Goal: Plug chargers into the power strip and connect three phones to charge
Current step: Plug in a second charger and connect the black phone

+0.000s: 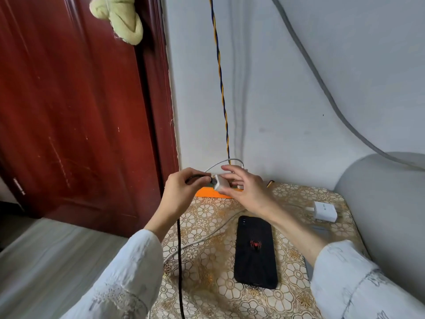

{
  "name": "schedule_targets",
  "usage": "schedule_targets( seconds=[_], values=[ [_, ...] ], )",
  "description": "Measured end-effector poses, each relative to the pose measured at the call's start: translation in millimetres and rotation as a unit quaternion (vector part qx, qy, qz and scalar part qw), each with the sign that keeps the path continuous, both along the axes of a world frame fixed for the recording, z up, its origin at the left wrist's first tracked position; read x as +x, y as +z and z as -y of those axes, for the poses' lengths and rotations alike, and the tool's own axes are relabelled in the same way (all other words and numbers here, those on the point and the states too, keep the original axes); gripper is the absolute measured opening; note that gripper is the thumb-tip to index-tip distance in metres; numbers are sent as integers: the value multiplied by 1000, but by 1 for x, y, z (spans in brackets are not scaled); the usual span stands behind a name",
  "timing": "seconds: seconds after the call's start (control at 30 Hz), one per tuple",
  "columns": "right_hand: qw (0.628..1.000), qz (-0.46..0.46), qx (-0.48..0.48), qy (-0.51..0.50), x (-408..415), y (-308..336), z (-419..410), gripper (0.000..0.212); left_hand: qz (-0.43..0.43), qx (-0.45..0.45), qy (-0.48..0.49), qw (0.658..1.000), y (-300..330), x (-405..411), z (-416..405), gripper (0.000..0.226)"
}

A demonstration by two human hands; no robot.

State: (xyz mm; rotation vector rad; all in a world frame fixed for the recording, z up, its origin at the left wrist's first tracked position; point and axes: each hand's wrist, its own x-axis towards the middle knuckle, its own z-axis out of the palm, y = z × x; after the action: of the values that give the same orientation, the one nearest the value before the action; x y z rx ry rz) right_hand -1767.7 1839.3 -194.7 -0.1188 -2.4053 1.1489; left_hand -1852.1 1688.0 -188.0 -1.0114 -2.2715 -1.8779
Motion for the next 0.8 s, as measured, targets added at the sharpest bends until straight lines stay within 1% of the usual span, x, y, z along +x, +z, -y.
schedule_targets(
  seconds=[0.07, 0.1, 0.13, 0.2, 0.23, 0.27, 0.33, 0.37, 0.4, 0.5, 0.6, 0.67, 0.73, 0.8],
  values=[
    [1000, -18, -22, -1, -2, -4, -2, 56, 64, 68, -29, 995, 0, -6, 0, 13],
    [999, -25, -17, -18, -2, -7, -6, 52, 93, 97, -32, 990, 0, -11, 0, 12],
    [998, -32, 1, -52, -2, -11, -11, 46, 118, 120, -28, 985, 0, -16, 0, 10],
    [985, -32, 79, -153, -4, -20, -28, 34, 147, 153, -16, 977, -2, -27, 1, 7],
    [973, -13, 126, -194, -6, -24, -38, 33, 150, 167, -7, 975, -4, -32, 2, 6],
    [963, 27, 167, -211, -9, -30, -48, 38, 145, 176, 6, 974, -8, -37, 2, 5],
    [953, 134, 207, -176, -16, -39, -61, 54, 121, 172, 47, 976, -15, -46, 1, 8],
    [950, 172, 212, -151, -19, -44, -65, 59, 105, 155, 69, 980, -17, -52, 1, 9],
    [946, 189, 225, -135, -21, -49, -68, 61, 84, 126, 88, 985, -17, -59, 0, 11],
    [932, 172, 286, -139, -21, -63, -73, 60, 2, 11, 110, 994, -10, -80, -9, 8],
    [937, 149, 282, -140, -22, -69, -76, 61, -57, -119, 82, 988, 0, -94, -25, 5],
    [941, 144, 275, -137, -23, -69, -78, 62, -72, -198, 51, 976, 1, -99, -36, 7],
    [941, 142, 275, -135, -24, -70, -78, 63, -72, -239, 15, 968, 1, -102, -45, 13],
    [942, 138, 274, -136, -24, -71, -79, 63, -73, -256, -7, 964, 2, -104, -50, 22]
  ],
)
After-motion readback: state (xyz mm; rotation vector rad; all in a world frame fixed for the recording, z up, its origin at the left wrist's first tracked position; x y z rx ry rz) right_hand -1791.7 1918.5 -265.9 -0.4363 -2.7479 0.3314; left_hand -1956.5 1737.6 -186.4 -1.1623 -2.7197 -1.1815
